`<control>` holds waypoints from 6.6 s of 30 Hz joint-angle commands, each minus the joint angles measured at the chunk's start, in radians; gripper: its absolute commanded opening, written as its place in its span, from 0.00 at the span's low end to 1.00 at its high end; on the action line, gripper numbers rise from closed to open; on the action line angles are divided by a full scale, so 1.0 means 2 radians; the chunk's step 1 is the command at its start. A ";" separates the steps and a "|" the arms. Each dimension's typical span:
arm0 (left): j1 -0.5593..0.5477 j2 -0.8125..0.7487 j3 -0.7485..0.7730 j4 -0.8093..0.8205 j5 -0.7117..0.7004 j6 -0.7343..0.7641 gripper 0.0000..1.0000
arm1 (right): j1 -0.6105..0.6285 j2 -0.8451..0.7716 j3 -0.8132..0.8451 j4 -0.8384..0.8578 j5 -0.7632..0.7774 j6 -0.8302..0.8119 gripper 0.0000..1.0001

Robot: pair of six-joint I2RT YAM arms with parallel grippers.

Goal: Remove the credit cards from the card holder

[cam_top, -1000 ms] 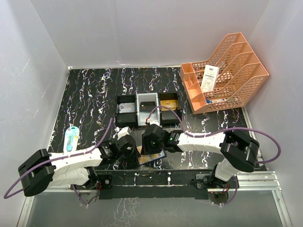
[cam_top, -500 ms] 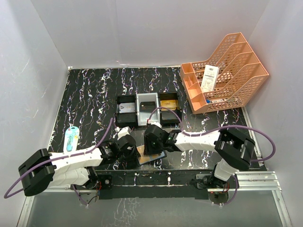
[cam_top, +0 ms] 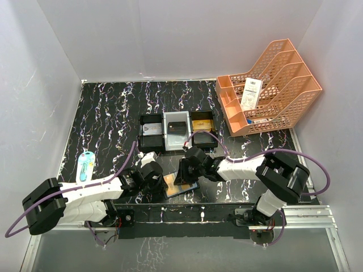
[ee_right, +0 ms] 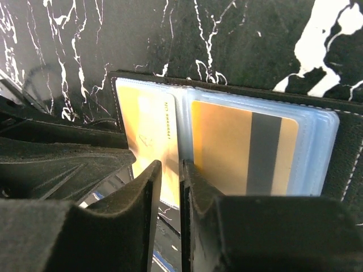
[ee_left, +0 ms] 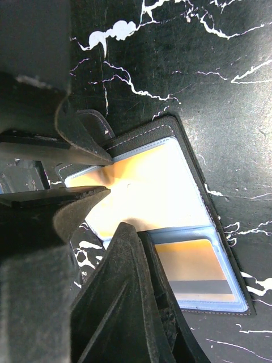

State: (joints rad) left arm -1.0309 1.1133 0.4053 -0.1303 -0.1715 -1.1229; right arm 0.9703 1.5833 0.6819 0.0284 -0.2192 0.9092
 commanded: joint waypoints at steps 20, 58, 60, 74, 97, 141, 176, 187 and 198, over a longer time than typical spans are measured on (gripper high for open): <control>-0.002 0.009 -0.022 0.002 0.008 0.009 0.15 | -0.035 -0.047 -0.047 0.115 -0.102 0.041 0.00; -0.002 0.046 -0.009 0.006 0.012 0.012 0.13 | -0.118 -0.086 -0.091 0.082 -0.167 -0.025 0.00; -0.003 0.043 -0.010 0.005 0.012 0.012 0.13 | -0.125 -0.088 -0.093 0.080 -0.167 -0.025 0.00; -0.002 0.053 -0.008 0.020 0.016 0.018 0.12 | -0.118 -0.039 -0.069 0.081 -0.178 -0.037 0.30; -0.002 0.061 -0.003 0.010 0.013 0.022 0.11 | -0.119 -0.008 -0.078 0.138 -0.217 -0.015 0.10; -0.002 0.055 -0.001 0.004 0.012 0.021 0.09 | -0.152 -0.031 -0.113 0.166 -0.245 0.006 0.06; -0.003 0.035 -0.003 0.020 0.016 0.025 0.08 | -0.143 0.010 -0.080 0.141 -0.225 -0.015 0.26; -0.003 0.031 -0.005 0.019 0.013 0.023 0.08 | -0.128 0.039 -0.086 0.192 -0.227 0.022 0.15; -0.002 0.026 -0.010 0.016 0.008 0.020 0.08 | -0.152 -0.010 -0.108 0.153 -0.223 -0.013 0.00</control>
State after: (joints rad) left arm -1.0313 1.1549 0.4004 -0.0425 -0.1421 -1.0897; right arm 0.7017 1.6306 0.4923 0.3435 -0.6704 0.9291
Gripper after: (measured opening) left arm 0.081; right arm 0.009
